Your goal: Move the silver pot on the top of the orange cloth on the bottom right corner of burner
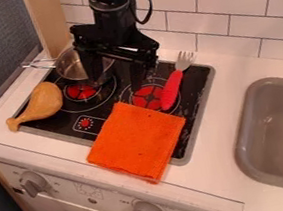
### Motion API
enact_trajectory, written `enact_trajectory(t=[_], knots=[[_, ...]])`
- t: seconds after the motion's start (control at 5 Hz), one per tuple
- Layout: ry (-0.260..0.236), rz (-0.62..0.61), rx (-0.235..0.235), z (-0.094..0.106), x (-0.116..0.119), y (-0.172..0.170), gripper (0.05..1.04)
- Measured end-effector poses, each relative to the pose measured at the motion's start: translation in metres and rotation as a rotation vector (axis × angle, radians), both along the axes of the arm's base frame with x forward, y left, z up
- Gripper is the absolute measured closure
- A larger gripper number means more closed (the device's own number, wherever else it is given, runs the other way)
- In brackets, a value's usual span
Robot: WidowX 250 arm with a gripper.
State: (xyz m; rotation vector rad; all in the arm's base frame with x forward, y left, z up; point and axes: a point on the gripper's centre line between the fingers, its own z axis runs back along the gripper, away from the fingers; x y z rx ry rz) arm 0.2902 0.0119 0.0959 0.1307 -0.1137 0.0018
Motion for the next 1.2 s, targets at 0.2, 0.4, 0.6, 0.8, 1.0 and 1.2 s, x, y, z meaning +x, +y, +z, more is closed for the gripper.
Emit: enact_trajectory(t=[0.2, 0.4, 0.6, 0.8, 1.0, 1.2], knots=[[0.033, -0.001, -0.008, -0.01, -0.001, -0.001, 0.085], [0.042, -0.032, -0.055, -0.022, 0.021, 0.009, 0.085], [0.029, -0.016, -0.045, -0.019, 0.052, 0.021, 0.085], [0.016, 0.015, -0.076, -0.016, 0.074, 0.037, 0.085], [0.021, 0.027, -0.105, -0.024, 0.083, 0.044, 0.085], [0.051, 0.054, -0.112, -0.038, 0.084, 0.056, 0.085]])
